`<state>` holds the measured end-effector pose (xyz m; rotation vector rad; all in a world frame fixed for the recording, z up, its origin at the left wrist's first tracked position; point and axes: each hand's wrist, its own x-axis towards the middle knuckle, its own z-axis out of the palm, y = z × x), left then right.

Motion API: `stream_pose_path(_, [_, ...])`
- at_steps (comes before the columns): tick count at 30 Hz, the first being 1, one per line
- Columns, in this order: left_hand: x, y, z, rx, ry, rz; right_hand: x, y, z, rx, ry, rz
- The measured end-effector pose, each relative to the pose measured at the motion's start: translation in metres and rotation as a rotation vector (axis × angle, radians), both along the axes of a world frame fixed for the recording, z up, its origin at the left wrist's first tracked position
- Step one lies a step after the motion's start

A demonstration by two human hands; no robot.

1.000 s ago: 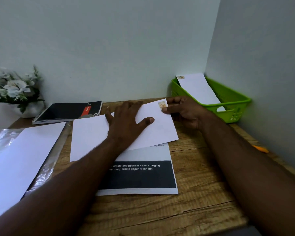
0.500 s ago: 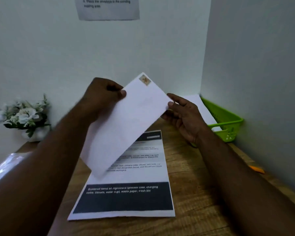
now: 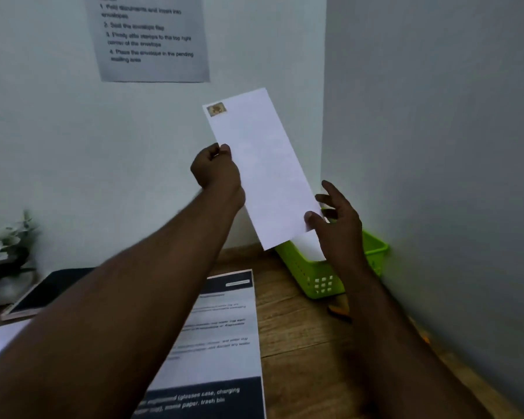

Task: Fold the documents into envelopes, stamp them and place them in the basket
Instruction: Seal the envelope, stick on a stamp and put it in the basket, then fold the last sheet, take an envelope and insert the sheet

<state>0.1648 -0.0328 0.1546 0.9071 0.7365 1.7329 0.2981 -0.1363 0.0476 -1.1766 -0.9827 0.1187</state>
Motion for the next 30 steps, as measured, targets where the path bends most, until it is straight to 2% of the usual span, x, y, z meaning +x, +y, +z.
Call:
stream_pose_path(3, [0.034,-0.001,-0.007,-0.033,-0.017,-0.072,0.018,0.002,-0.005,-0.038,-0.029,-0.133])
stream_pose_path(7, [0.067,-0.002,-0.021,-0.086,0.020,-0.173,0.037,-0.002,-0.011,-0.162,-0.198,-0.336])
stream_pose_path(11, [0.080,0.000,-0.037,-0.265,0.099,-0.286,0.046,-0.004,-0.021,-0.472,-0.367,-0.451])
stream_pose_path(14, [0.087,-0.006,-0.047,-0.366,0.263,-0.351,0.046,-0.003,-0.021,-0.645,-0.414,-0.457])
stream_pose_path(18, [0.092,-0.019,-0.057,-0.442,0.466,-0.460,0.045,-0.002,-0.021,-0.682,-0.444,-0.492])
stream_pose_path(20, [0.097,-0.026,-0.058,-0.471,0.492,-0.526,0.044,-0.002,-0.021,-0.684,-0.449,-0.506])
stream_pose_path(25, [0.113,-0.032,-0.072,-0.514,0.606,-0.540,0.043,-0.004,-0.020,-0.688,-0.439,-0.529])
stream_pose_path(28, [0.118,-0.036,-0.086,-0.541,0.539,-0.528,0.042,-0.005,-0.019,-0.694,-0.440,-0.537])
stream_pose_path(30, [0.120,-0.036,-0.091,-0.512,0.557,-0.531,0.042,-0.006,-0.019,-0.695,-0.435,-0.538])
